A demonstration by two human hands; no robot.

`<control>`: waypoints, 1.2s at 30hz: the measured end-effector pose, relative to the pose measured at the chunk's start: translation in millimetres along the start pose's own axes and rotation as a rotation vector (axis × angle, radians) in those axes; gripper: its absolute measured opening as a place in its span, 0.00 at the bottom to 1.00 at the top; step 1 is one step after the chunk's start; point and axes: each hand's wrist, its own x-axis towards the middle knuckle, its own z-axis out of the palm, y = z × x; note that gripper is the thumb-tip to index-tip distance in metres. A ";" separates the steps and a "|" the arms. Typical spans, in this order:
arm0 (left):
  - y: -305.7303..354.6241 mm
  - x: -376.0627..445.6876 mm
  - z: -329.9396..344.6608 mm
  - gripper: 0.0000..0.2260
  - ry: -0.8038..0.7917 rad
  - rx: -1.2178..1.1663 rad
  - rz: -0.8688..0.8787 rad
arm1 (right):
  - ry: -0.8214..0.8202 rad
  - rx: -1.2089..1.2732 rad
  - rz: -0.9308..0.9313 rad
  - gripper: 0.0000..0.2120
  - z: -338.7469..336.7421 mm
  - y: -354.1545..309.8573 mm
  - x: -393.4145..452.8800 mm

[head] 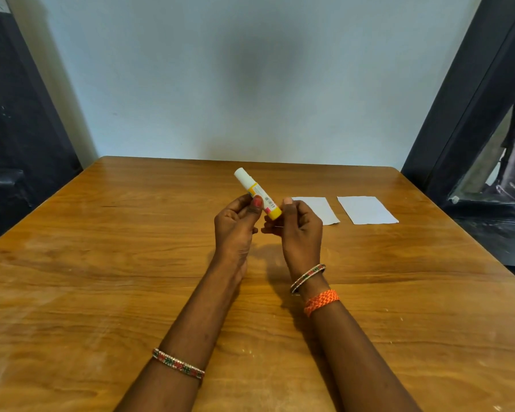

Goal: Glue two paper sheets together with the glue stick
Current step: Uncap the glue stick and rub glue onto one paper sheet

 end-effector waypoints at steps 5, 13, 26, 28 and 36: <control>-2.0 -2.7 1.6 0.11 -0.020 -0.020 0.056 | -0.167 0.572 0.326 0.11 4.5 -3.1 -3.8; -9.7 -3.6 9.5 0.12 -0.031 0.079 0.129 | -0.159 1.029 0.490 0.09 1.4 -14.6 -7.2; -18.6 61.1 55.2 0.11 -0.335 0.755 0.458 | 0.200 1.061 0.409 0.10 -86.3 5.9 69.1; -31.0 77.8 71.4 0.12 -0.412 0.957 0.493 | 0.250 1.069 0.391 0.10 -93.7 8.9 75.4; -66.8 106.3 98.5 0.21 -0.573 1.551 0.400 | 0.361 0.989 0.381 0.06 -102.3 15.9 83.7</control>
